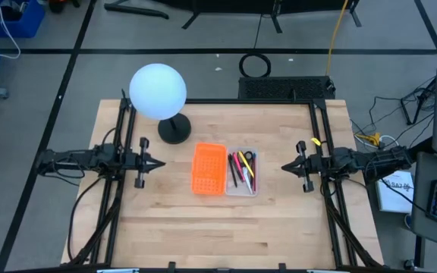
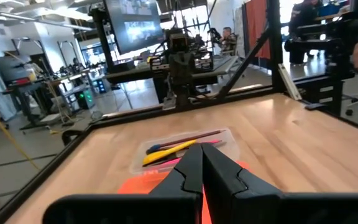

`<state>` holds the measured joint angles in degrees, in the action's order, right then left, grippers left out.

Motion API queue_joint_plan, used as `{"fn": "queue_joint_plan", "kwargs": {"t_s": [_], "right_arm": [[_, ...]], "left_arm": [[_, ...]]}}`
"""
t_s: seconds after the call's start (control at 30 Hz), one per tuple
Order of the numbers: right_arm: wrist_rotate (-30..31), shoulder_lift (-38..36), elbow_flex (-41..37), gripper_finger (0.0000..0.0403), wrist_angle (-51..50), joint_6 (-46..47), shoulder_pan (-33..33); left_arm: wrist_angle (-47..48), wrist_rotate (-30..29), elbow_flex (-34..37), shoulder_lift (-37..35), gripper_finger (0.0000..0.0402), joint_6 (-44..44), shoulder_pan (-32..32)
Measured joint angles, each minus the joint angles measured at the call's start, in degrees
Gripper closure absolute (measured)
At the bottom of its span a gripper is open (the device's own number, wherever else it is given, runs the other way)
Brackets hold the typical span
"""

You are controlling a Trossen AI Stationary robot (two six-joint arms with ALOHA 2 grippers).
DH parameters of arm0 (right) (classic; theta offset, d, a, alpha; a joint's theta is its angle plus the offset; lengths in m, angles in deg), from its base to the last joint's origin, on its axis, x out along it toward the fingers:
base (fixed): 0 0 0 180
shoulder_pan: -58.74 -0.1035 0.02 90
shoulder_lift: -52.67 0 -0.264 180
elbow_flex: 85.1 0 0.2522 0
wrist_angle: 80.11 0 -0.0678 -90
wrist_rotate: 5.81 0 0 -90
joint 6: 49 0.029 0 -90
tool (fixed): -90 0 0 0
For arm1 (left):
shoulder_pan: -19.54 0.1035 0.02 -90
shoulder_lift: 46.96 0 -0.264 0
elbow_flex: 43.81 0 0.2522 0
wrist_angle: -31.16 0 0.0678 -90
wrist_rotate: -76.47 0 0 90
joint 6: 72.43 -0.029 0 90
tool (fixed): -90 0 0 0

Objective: Pick & place school supplies into a supply box
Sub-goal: Return to Home Position

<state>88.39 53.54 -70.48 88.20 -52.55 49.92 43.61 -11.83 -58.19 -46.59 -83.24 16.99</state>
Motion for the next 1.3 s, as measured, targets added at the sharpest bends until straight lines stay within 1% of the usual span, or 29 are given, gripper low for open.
{"fn": "queue_joint_plan", "kwargs": {"t_s": [0.13, 0.3, 0.53, 0.7, 1.3], "right_arm": [[0.2, 0.0, 0.0, 0.0403, 0.0, -0.2, 0.0], [0.2, 0.0, 0.0, 0.0403, 0.1, -0.2, 0.0], [0.2, 0.0, 0.0, 0.0403, 0.2, -0.2, 0.0], [0.2, 0.0, 0.0, 0.0403, 0.2, -0.2, 0.0], [0.2, 0.0, 0.0, 0.0403, 0.2, -0.1, 0.0]], "left_arm": [[0.6, -1.7, 0.0, 0.0, 0.0395, -0.4, 0.3], [0.7, -1.8, 0.0, 0.0, 0.0396, 1.1, 0.3], [-0.3, -2.1, 0.0, 0.0, 0.0362, 0.9, 0.3], [-1.4, -2.3, 0.0, 0.0, 0.035, 0.8, 0.3], [-1.8, -2.2, 0.0, 0.0, 0.035, 0.8, 0.3]]}}
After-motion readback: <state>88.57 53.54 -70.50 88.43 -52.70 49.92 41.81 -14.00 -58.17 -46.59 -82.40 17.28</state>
